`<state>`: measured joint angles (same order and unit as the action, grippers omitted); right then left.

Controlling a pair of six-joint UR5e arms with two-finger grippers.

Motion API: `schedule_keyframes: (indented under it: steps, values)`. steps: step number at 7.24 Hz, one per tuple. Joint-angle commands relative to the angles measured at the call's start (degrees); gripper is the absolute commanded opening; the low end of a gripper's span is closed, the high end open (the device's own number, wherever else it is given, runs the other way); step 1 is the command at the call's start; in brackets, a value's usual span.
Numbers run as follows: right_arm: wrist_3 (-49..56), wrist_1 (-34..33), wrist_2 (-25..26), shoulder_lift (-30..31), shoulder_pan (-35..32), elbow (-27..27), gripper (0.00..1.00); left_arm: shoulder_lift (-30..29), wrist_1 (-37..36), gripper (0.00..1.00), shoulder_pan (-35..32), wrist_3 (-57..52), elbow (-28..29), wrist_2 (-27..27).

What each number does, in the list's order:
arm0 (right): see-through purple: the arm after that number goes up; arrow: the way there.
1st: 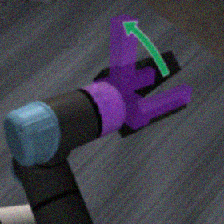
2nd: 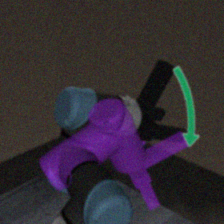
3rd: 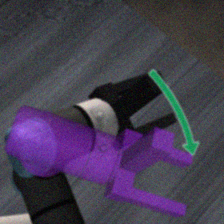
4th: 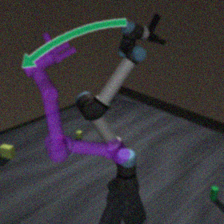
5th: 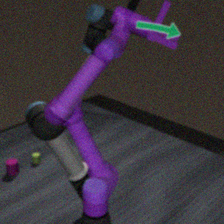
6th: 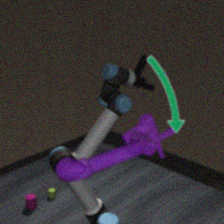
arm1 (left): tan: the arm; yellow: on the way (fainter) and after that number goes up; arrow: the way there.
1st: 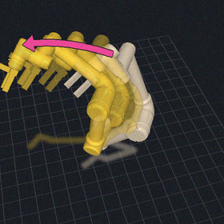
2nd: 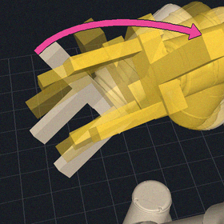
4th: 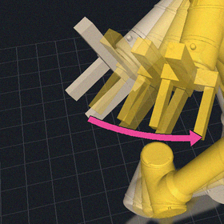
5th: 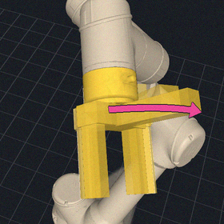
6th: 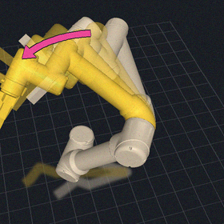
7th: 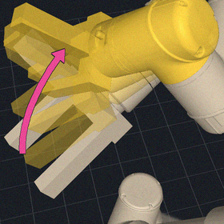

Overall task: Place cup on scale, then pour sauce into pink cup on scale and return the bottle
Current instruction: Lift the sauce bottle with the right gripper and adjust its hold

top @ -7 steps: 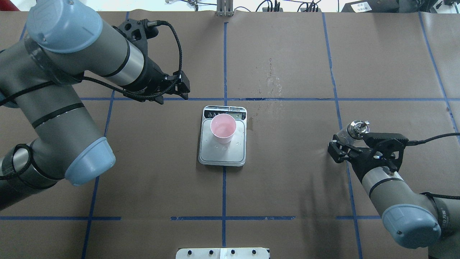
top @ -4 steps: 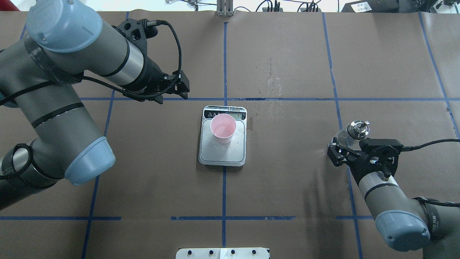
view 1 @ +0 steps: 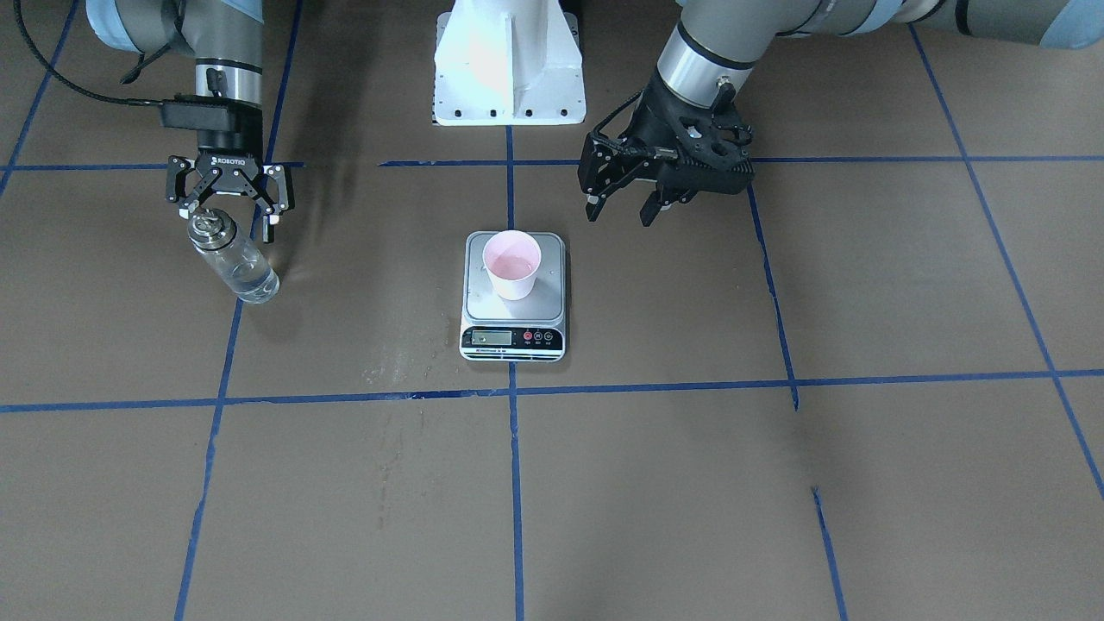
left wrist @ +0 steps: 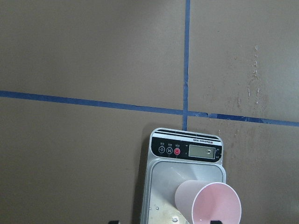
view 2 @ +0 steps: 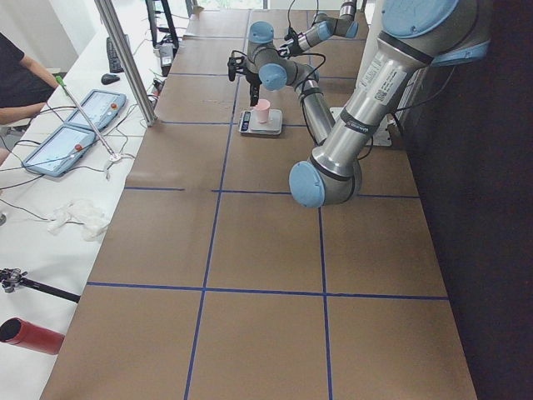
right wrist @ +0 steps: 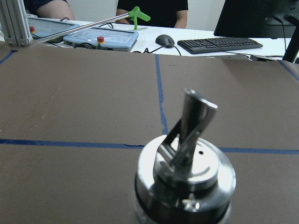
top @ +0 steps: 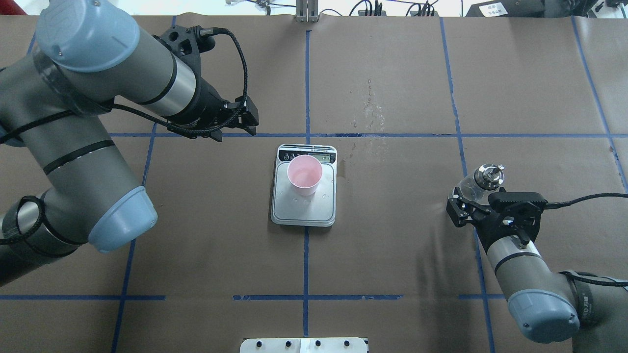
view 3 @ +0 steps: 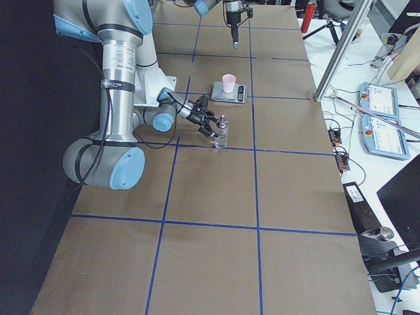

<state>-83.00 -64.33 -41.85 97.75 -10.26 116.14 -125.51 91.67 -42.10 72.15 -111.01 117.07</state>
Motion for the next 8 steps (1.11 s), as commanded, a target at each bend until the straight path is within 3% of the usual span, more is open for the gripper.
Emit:
schedule_keyframes:
  steps: [1,8]
  values:
    - [0.2,1.5,0.1,-0.1,0.1,-1.5,1.00,0.0,0.0,0.72,0.0,0.0,0.0,0.0]
    - [1.4,2.5,-0.1,-2.1,0.0,-4.3,0.98,0.0,-0.1,0.72,0.0,0.0,0.0,-0.1]
